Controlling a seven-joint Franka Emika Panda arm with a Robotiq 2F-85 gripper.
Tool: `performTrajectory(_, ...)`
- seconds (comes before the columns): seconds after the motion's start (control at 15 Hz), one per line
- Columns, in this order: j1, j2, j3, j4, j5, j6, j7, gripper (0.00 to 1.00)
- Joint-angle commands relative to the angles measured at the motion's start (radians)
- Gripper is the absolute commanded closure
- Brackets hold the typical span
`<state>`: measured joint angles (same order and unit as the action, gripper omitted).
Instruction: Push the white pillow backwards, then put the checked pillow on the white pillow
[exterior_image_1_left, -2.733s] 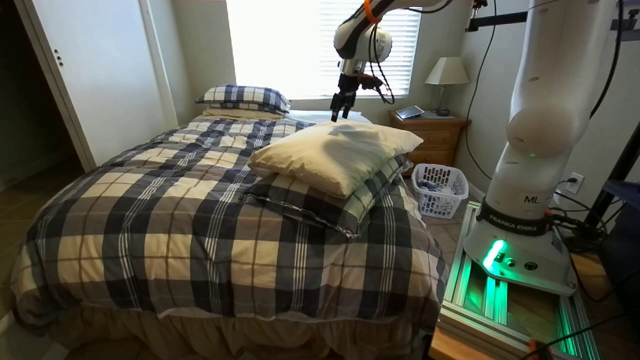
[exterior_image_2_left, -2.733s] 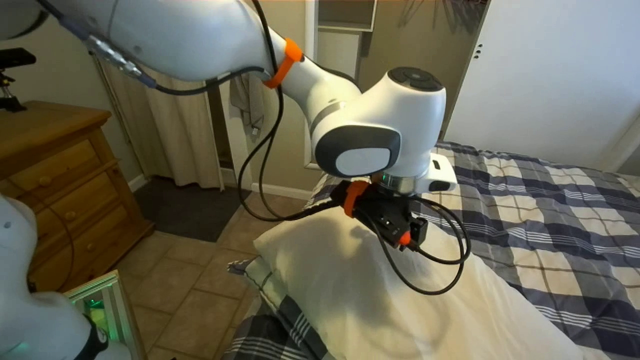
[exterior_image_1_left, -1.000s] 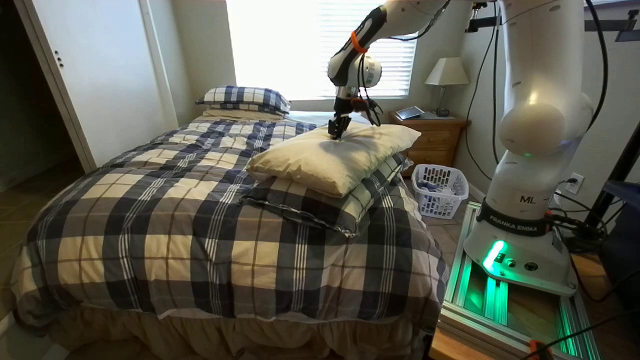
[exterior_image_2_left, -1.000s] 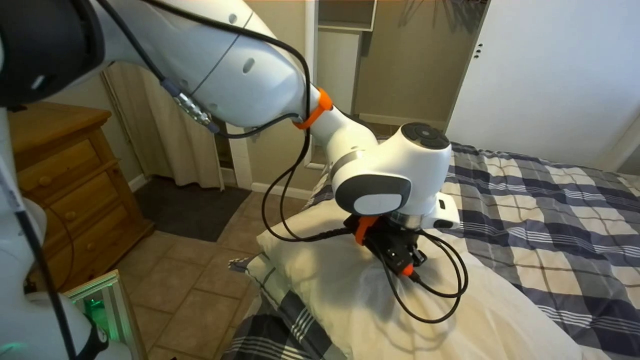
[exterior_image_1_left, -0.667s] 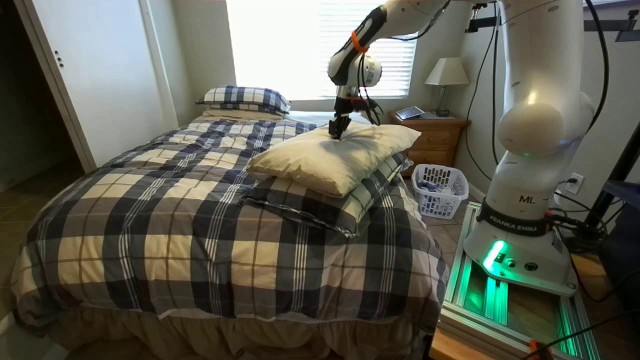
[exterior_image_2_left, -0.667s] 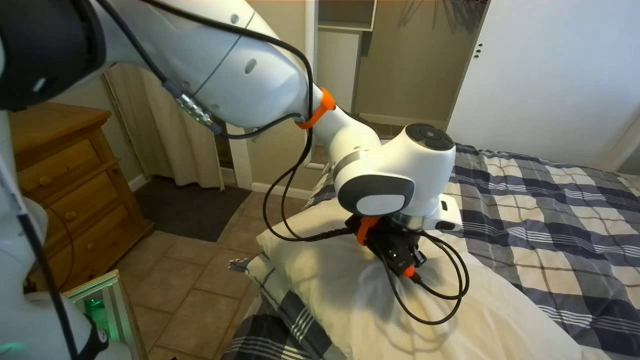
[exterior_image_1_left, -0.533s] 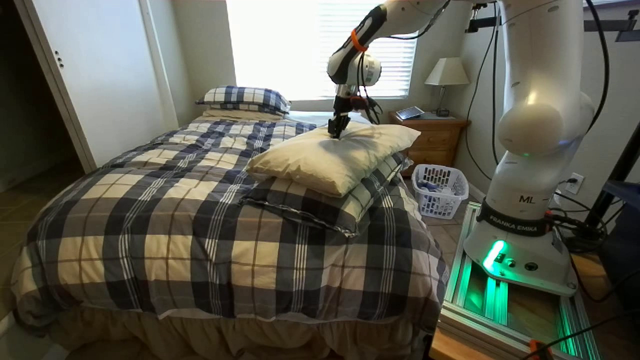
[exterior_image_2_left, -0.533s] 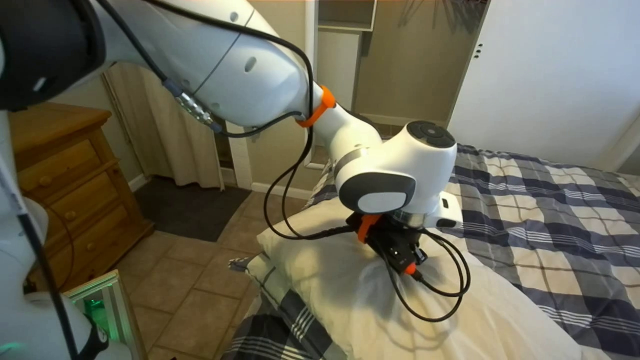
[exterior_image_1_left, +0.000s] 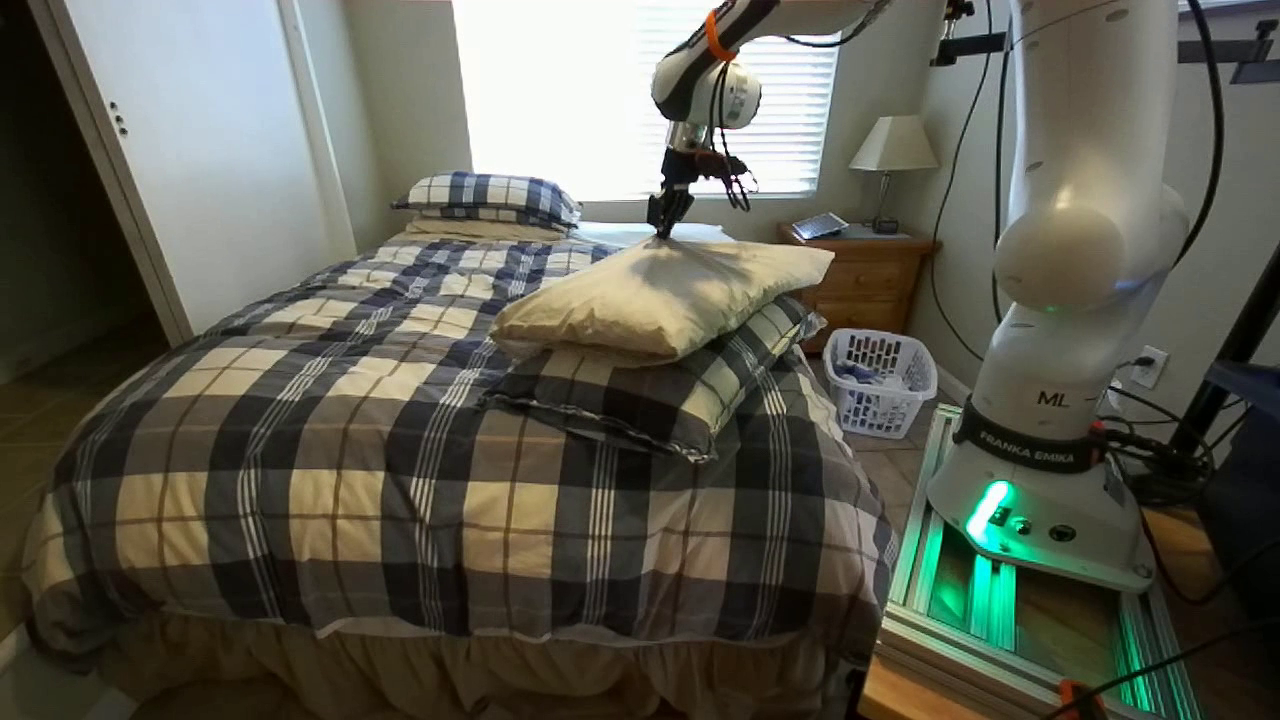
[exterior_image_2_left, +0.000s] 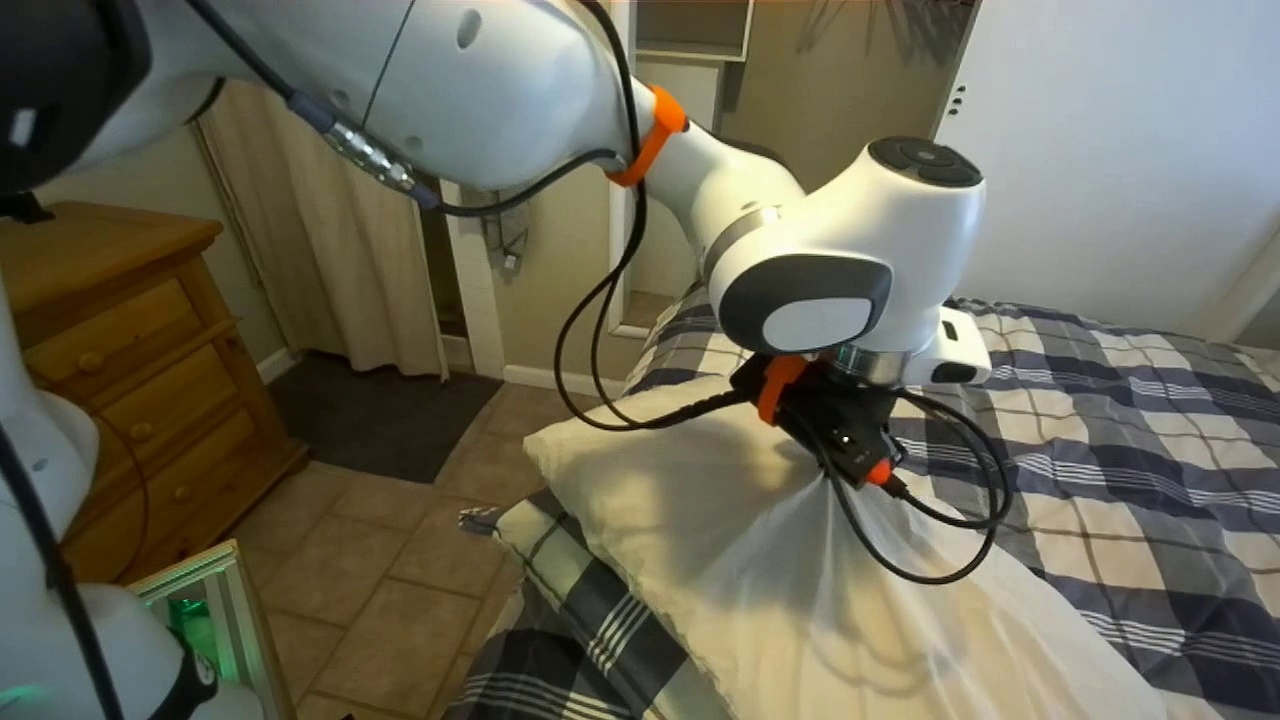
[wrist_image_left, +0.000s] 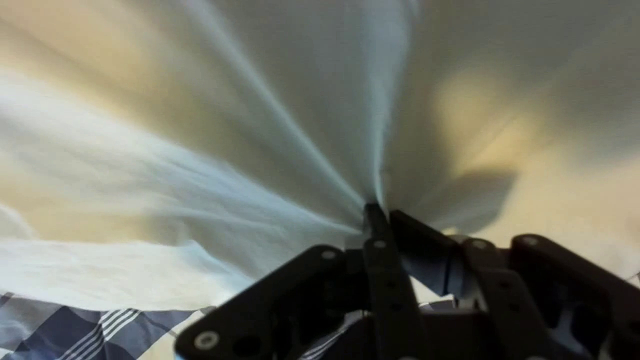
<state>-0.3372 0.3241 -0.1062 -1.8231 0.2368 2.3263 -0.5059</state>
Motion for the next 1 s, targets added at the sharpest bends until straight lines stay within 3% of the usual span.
performTrajectory(0.0, -0.03, 0.052, 0.012, 0.175, 0.048, -0.096, -0.017, 0.97)
performTrajectory(0.33, -0.027, 0.128, 0.034, 0.35, 0.043, -0.197, -0.019, 0.98)
performTrajectory(0.4, -0.017, 0.082, 0.018, 0.235, 0.013, -0.143, 0.0, 0.93)
performTrajectory(0.87, -0.02, 0.131, 0.031, 0.309, 0.011, -0.169, 0.0, 0.93)
performTrajectory(0.93, -0.018, 0.146, 0.02, 0.334, -0.007, -0.166, 0.014, 0.98)
